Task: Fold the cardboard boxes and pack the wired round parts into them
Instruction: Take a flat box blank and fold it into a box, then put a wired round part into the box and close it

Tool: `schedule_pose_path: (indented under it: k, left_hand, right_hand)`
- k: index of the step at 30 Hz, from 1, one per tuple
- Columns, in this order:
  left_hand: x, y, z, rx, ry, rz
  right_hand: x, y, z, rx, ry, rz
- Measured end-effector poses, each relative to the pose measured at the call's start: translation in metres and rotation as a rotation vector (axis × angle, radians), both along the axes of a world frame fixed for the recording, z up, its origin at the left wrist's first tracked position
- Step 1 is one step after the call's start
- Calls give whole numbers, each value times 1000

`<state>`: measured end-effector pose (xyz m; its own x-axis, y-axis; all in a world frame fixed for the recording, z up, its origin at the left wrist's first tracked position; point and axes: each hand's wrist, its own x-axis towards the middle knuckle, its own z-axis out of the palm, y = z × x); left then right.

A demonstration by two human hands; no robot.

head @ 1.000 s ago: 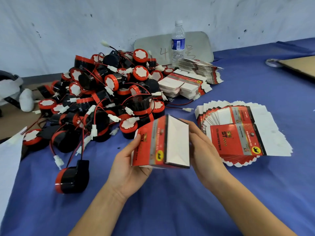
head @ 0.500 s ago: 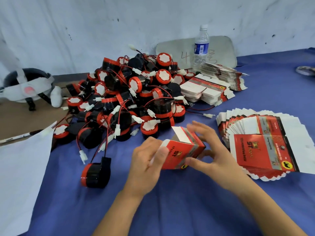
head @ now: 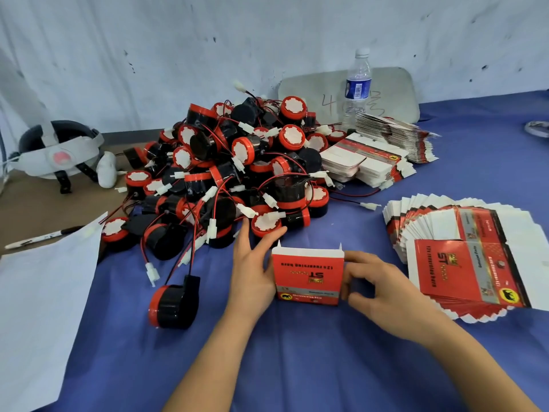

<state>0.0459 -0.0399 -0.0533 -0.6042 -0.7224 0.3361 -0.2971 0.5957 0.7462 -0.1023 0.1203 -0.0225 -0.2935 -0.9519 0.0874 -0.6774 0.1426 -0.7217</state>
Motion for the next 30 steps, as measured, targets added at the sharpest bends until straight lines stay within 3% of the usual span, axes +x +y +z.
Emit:
schedule_pose_path:
  k: [2, 5, 8, 11, 14, 18, 21, 23, 26, 30]
  left_hand:
    - [-2, -2, -2, 30, -98, 5]
    - [-5, -3, -2, 207, 34, 88]
    - [-3, -1, -1, -59, -22, 35]
    - [-2, 0, 2, -55, -62, 5]
    - [-6, -1, -1, -47, -226, 26]
    - [-7, -1, 2, 35, -102, 6]
    - [-5, 3, 3, 50, -95, -28]
    - [-5, 6, 8, 148, 26, -21]
    - [-3, 8, 15, 309, 271, -61]
    - [-2, 15, 24, 406, 330, -298]
  right_hand:
    - [0, 1, 4, -14, -57, -13]
    - [3, 5, 12, 29, -179, 8]
    - [8, 6, 11, 37, -301, 41]
    - [12, 5, 11, 0, -338, 76]
    - [13, 6, 10, -32, -399, 94]
    - [14, 3, 4, -97, -468, 62]
    - [14, 2, 1, -186, -408, -32]
    - [15, 0, 0, -260, -384, -106]
    - [17, -2, 1, -326, -489, -112]
    - [23, -10, 1, -359, -723, -60]
